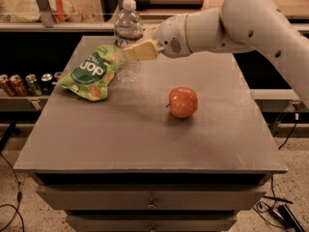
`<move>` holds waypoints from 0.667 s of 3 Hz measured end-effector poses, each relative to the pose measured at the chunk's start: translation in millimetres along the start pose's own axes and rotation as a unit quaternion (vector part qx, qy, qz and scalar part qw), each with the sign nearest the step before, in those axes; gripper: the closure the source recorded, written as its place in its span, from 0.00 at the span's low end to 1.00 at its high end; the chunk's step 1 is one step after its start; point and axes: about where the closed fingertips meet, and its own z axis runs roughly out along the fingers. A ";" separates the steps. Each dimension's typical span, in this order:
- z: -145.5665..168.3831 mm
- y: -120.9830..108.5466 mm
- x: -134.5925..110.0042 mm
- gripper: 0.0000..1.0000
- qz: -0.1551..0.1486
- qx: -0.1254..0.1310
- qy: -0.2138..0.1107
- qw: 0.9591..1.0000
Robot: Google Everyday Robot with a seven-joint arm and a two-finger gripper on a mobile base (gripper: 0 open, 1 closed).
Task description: Move water bottle near green rice chip bag
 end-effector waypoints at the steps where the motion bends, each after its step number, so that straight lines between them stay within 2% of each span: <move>1: 11.4 7.8 7.6 1.00 -0.011 -0.002 0.011 1.000; 2: 21.2 17.1 16.3 1.00 -0.026 -0.005 0.025 0.999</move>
Offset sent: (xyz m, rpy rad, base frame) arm -0.0159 0.0251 -0.0370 -0.1086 -0.0413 0.0346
